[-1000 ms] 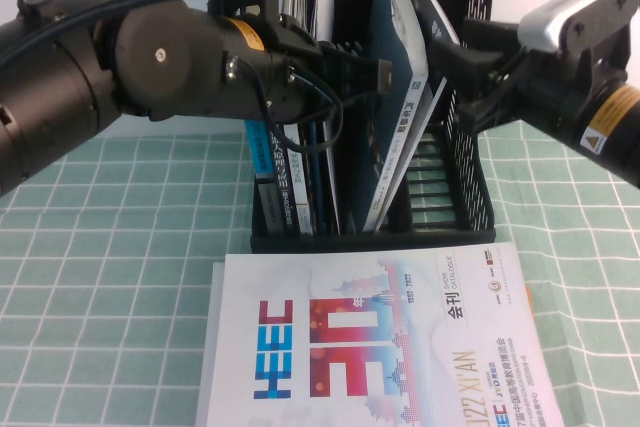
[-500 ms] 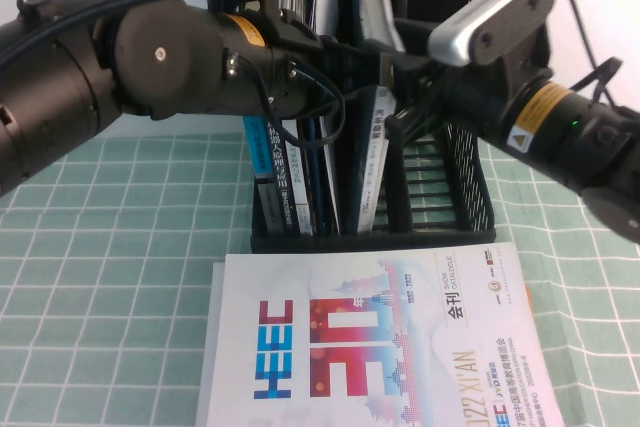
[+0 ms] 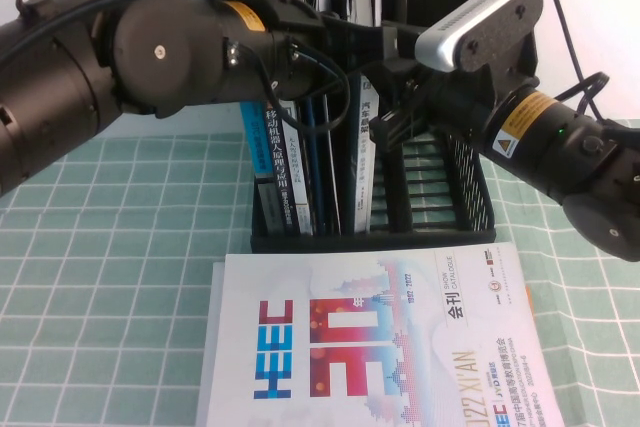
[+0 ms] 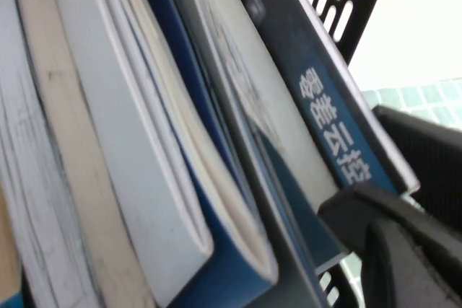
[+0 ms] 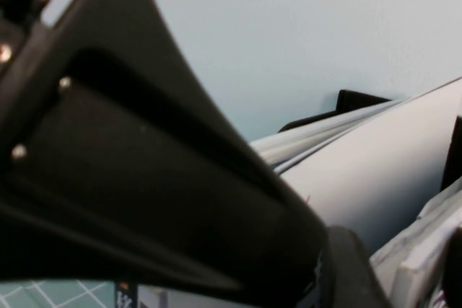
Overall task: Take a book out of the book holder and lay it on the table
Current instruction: Pick up the right side book from the book shelf
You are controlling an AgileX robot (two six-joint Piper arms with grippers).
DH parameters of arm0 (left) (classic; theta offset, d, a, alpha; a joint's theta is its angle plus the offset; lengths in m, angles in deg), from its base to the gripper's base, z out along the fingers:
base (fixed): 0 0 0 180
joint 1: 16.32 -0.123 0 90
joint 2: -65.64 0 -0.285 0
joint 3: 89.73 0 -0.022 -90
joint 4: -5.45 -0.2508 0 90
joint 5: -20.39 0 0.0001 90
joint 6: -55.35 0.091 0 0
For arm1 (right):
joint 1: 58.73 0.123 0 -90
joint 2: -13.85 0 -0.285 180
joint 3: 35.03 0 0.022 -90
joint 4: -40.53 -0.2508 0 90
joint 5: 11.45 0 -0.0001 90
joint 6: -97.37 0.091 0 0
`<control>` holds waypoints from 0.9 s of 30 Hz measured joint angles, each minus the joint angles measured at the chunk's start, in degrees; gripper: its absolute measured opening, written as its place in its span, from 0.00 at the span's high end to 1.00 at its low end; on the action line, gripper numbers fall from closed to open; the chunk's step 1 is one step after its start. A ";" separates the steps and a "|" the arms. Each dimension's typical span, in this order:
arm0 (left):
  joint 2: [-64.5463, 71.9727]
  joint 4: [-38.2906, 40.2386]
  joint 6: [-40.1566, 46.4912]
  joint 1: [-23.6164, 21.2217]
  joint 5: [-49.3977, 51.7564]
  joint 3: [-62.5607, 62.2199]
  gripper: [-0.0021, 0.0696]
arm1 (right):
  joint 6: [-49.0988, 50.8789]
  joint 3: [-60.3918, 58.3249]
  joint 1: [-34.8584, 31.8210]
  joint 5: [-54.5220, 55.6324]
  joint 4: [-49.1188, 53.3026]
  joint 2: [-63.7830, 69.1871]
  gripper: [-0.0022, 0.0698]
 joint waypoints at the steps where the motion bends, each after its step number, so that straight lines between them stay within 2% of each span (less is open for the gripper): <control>1: 0.00 0.15 0.00 0.00 -0.44 0.00 0.97 | -0.23 0.00 0.03 -0.17 -0.58 0.00 0.58; 6: 0.00 0.37 0.00 0.00 -2.39 0.00 0.97 | -3.54 -0.08 0.16 -1.63 -3.37 -0.20 0.61; 11: -0.22 0.54 0.26 0.00 -2.63 0.00 0.97 | -6.16 -0.23 0.26 -0.52 -8.86 -0.26 0.71; 19: -1.86 0.63 0.34 0.00 -5.91 0.00 0.97 | -7.09 -0.51 3.84 1.18 -11.02 0.47 0.92; 27: -2.30 0.76 0.34 0.00 -5.17 0.00 0.97 | -17.31 0.20 6.44 -3.61 -12.19 0.47 0.93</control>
